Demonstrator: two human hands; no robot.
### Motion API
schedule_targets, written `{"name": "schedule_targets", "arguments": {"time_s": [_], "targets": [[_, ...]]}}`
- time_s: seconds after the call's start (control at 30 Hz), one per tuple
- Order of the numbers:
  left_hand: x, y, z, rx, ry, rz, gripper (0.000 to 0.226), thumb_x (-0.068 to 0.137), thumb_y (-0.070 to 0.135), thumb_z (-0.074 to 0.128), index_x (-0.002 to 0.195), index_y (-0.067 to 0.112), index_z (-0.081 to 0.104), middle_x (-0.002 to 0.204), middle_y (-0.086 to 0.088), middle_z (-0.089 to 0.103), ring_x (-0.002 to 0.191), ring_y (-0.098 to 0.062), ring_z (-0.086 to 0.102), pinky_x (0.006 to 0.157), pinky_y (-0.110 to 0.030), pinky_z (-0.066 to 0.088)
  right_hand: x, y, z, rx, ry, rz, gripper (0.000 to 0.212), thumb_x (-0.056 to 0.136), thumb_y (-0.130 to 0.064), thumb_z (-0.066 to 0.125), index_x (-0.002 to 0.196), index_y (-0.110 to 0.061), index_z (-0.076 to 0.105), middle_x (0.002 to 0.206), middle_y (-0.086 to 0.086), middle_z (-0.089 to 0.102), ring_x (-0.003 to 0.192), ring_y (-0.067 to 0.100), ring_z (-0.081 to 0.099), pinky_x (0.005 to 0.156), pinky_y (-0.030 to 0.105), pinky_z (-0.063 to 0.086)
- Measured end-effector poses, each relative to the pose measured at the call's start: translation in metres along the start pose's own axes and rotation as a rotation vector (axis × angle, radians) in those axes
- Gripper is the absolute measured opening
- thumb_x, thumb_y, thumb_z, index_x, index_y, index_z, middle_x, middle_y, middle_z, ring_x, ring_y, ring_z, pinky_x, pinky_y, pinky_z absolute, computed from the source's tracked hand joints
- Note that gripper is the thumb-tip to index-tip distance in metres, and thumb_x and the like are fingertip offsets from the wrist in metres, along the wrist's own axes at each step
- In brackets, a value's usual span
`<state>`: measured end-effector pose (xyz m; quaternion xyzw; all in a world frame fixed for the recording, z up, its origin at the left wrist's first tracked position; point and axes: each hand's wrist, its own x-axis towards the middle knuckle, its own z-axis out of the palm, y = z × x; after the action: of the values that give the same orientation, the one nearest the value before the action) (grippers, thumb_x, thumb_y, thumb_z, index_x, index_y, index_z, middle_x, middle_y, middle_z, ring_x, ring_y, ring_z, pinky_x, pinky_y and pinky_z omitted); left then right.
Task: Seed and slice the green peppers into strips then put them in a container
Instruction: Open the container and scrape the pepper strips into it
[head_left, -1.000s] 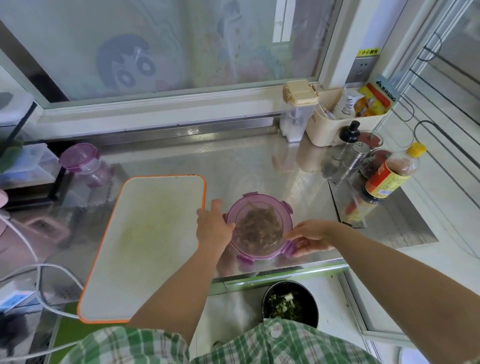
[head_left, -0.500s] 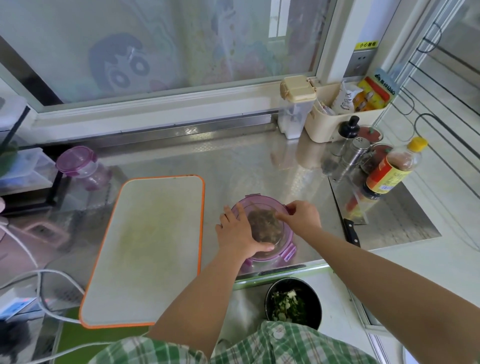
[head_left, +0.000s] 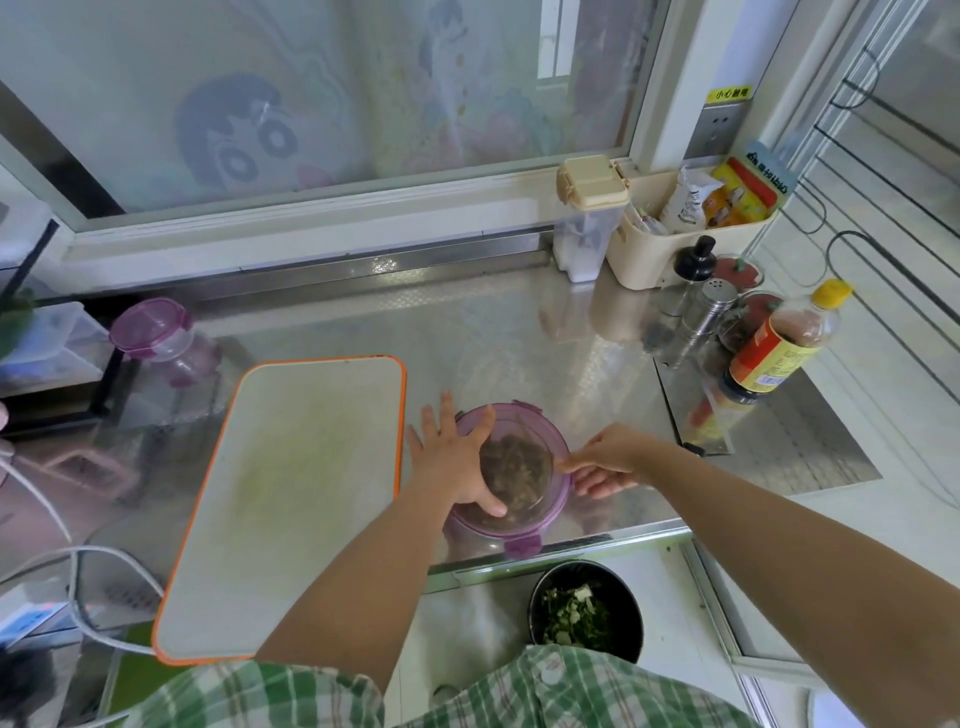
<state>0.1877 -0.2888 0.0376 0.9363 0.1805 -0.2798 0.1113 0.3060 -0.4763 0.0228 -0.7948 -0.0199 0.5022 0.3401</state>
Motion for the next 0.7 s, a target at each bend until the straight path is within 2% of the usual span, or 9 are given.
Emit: {"name": "schedule_targets", "arguments": {"time_s": [0.07, 0.13, 0.2, 0.27, 0.37, 0.5, 0.57, 0.7], "targets": [[-0.002, 0.008, -0.002, -0.019, -0.036, -0.002, 0.132, 0.065, 0.044, 0.086, 0.153, 0.039, -0.013, 0.158, -0.018, -0.025, 0.146, -0.045, -0.006, 0.117, -0.056, 0.015, 0.002, -0.005, 0.000, -0.135, 0.003, -0.011, 0.053, 0.080, -0.031, 0.076, 0.115, 0.006, 0.061, 0.104, 0.018, 0.069, 0.086, 0.024, 0.069, 0.084, 0.039, 0.057], [-0.001, 0.012, -0.001, -0.071, -0.052, -0.004, 0.133, 0.066, 0.036, 0.087, 0.153, 0.037, -0.013, 0.160, -0.017, -0.019, 0.146, -0.042, -0.002, 0.114, -0.053, 0.024, 0.010, -0.013, 0.008, -0.196, 0.202, -0.170, 0.071, 0.079, -0.041, 0.075, 0.130, 0.000, 0.049, 0.125, 0.015, 0.059, 0.102, 0.025, 0.062, 0.088, 0.035, 0.052], [0.000, 0.011, 0.001, -0.074, -0.046, -0.002, 0.135, 0.066, 0.036, 0.088, 0.154, 0.034, -0.015, 0.160, -0.016, -0.018, 0.147, -0.041, -0.002, 0.114, -0.052, 0.024, 0.011, -0.028, 0.020, -0.221, 0.354, -0.352, 0.072, 0.080, -0.041, 0.074, 0.136, -0.008, 0.045, 0.135, 0.008, 0.053, 0.113, 0.023, 0.057, 0.093, 0.032, 0.046], [-0.001, 0.009, 0.002, -0.074, -0.032, -0.014, 0.137, 0.066, 0.037, 0.088, 0.154, 0.030, -0.017, 0.160, -0.017, -0.019, 0.148, -0.040, -0.002, 0.116, -0.051, 0.022, 0.012, -0.040, 0.031, -0.328, 0.341, -0.431, 0.063, 0.083, -0.040, 0.072, 0.134, -0.010, 0.049, 0.131, 0.007, 0.057, 0.113, 0.023, 0.057, 0.094, 0.031, 0.045], [-0.001, 0.009, 0.004, -0.115, -0.038, -0.053, 0.142, 0.066, 0.038, 0.088, 0.152, 0.020, -0.023, 0.158, -0.023, -0.024, 0.148, -0.041, -0.009, 0.119, -0.049, 0.013, 0.020, -0.044, 0.038, -0.475, 0.331, -0.394, 0.055, 0.084, -0.040, 0.070, 0.127, -0.008, 0.056, 0.122, 0.011, 0.061, 0.108, 0.026, 0.058, 0.092, 0.032, 0.045], [0.000, -0.001, 0.008, -0.154, -0.042, -0.162, 0.150, 0.061, 0.050, 0.088, 0.149, 0.001, -0.023, 0.160, -0.019, -0.021, 0.149, -0.037, -0.014, 0.122, -0.047, 0.006, 0.030, -0.043, 0.033, -0.417, 0.346, -0.329, 0.048, 0.086, -0.041, 0.067, 0.120, -0.008, 0.063, 0.116, 0.009, 0.065, 0.104, 0.025, 0.061, 0.083, 0.028, 0.045], [0.000, -0.005, 0.011, -0.159, -0.042, -0.179, 0.150, 0.059, 0.055, 0.087, 0.151, 0.003, -0.019, 0.162, -0.012, -0.017, 0.149, -0.035, -0.014, 0.121, -0.048, 0.006, 0.033, -0.045, 0.028, -0.376, 0.358, -0.310, 0.042, 0.088, -0.036, 0.067, 0.115, -0.005, 0.067, 0.112, 0.012, 0.067, 0.103, 0.026, 0.062, 0.078, 0.025, 0.042], [0.002, -0.013, 0.013, -0.233, -0.024, -0.187, 0.147, 0.055, 0.055, 0.089, 0.155, 0.012, -0.010, 0.164, -0.007, -0.005, 0.149, -0.035, -0.008, 0.119, -0.049, 0.010, 0.039, -0.043, 0.025, -0.301, 0.324, -0.287, 0.040, 0.088, -0.035, 0.068, 0.110, -0.002, 0.068, 0.108, 0.015, 0.068, 0.100, 0.028, 0.062, 0.078, 0.026, 0.042]]}}
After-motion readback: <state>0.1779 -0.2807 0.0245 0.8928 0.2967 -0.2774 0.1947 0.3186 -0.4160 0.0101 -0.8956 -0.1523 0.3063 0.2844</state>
